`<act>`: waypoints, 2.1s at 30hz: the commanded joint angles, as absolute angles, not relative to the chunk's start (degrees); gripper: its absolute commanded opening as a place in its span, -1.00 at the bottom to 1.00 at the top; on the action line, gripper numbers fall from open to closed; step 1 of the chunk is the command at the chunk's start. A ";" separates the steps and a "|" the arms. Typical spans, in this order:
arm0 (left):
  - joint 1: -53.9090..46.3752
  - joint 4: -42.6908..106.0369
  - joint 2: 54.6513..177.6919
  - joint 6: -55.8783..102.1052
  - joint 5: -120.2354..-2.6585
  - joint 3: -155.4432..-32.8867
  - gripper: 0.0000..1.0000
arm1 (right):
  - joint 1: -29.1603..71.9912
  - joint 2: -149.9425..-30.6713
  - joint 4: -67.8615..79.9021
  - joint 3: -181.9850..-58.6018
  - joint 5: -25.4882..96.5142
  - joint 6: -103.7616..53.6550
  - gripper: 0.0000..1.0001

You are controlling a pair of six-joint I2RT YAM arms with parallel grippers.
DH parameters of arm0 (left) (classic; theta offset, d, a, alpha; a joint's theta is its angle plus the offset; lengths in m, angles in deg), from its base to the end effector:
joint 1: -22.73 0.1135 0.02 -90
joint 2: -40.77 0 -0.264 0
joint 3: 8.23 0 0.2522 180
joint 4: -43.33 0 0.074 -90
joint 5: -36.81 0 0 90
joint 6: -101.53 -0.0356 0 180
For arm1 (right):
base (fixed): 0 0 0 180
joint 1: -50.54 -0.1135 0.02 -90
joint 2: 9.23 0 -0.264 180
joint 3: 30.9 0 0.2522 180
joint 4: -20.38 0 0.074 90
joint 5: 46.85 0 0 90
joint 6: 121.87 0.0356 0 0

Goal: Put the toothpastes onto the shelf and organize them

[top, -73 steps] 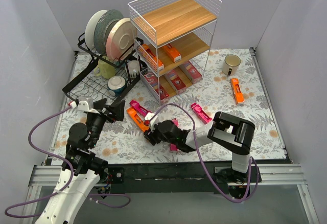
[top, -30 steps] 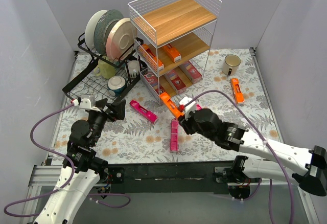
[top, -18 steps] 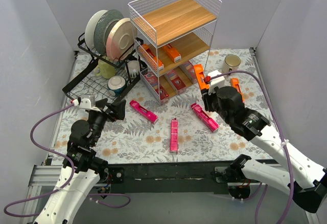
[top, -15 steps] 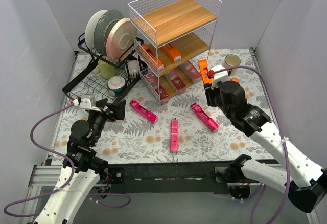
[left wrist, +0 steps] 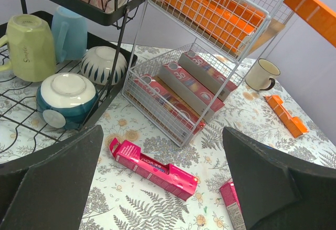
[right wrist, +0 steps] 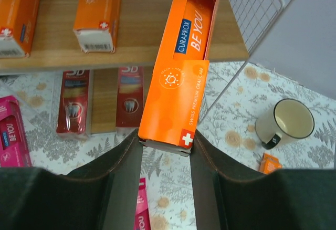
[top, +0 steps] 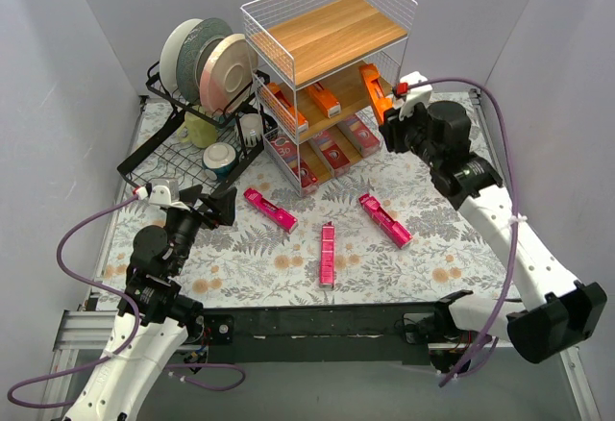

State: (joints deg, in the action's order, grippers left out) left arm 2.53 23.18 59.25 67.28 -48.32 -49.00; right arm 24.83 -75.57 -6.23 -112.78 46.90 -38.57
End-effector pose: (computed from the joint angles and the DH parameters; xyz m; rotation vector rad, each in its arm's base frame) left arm 0.1065 -0.0360 0.2969 -0.5615 1.5177 -0.9784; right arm 0.2393 0.1127 0.4018 -0.4473 1.7096 0.1831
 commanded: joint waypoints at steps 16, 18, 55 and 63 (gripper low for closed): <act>2.78 23.42 59.49 66.55 -48.79 -50.74 0.96 | 30.77 -98.78 10.49 -129.47 29.45 -42.15 -0.45; 2.87 23.50 59.57 66.64 -48.79 -50.74 0.96 | 30.68 -99.75 10.48 -129.91 28.57 -42.06 -0.44; 2.78 23.51 58.52 66.55 -49.14 -50.65 0.96 | 24.88 -103.36 4.60 -134.04 33.55 -43.21 -0.38; 2.78 23.42 58.34 66.55 -49.05 -50.74 0.96 | 26.63 -103.97 2.23 -135.62 34.98 -43.12 -0.38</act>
